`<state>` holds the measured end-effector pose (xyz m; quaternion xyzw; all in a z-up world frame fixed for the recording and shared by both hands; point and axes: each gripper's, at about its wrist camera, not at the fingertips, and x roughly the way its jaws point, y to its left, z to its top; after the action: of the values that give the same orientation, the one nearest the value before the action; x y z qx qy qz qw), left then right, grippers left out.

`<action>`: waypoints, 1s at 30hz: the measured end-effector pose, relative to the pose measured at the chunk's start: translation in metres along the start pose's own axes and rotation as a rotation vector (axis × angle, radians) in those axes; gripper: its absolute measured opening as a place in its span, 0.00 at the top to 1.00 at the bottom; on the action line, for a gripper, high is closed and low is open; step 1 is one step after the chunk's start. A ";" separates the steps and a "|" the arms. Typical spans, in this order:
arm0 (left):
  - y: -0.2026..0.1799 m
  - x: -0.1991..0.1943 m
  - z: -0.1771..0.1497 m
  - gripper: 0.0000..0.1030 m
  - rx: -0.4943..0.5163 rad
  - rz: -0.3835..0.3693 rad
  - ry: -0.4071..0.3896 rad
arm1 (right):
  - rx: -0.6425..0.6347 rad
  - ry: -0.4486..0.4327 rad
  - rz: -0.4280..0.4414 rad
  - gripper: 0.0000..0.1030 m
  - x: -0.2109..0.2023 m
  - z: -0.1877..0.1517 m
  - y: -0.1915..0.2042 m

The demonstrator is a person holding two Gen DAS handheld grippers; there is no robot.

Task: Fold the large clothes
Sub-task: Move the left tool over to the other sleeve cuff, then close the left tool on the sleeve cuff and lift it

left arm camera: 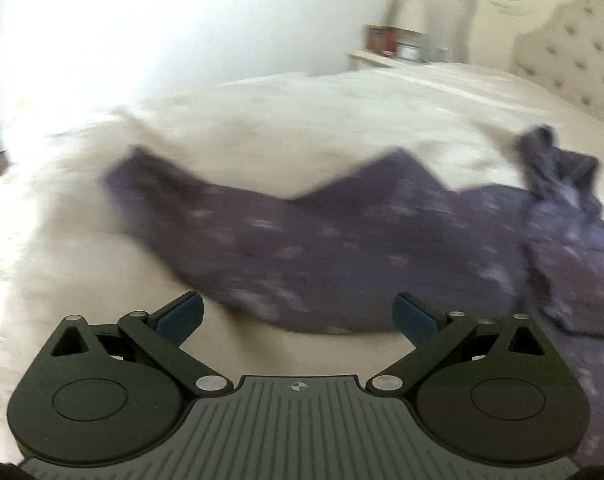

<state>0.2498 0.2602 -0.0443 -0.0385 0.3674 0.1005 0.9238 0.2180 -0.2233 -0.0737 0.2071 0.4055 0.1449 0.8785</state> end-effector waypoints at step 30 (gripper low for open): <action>-0.013 -0.080 0.110 0.95 -0.041 -0.061 -0.329 | -0.029 0.065 0.030 0.01 0.017 -0.015 0.016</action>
<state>0.2694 0.2509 0.0910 -0.0515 0.2076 0.0847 0.9732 0.2159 -0.1989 -0.0859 0.1956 0.4286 0.1706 0.8654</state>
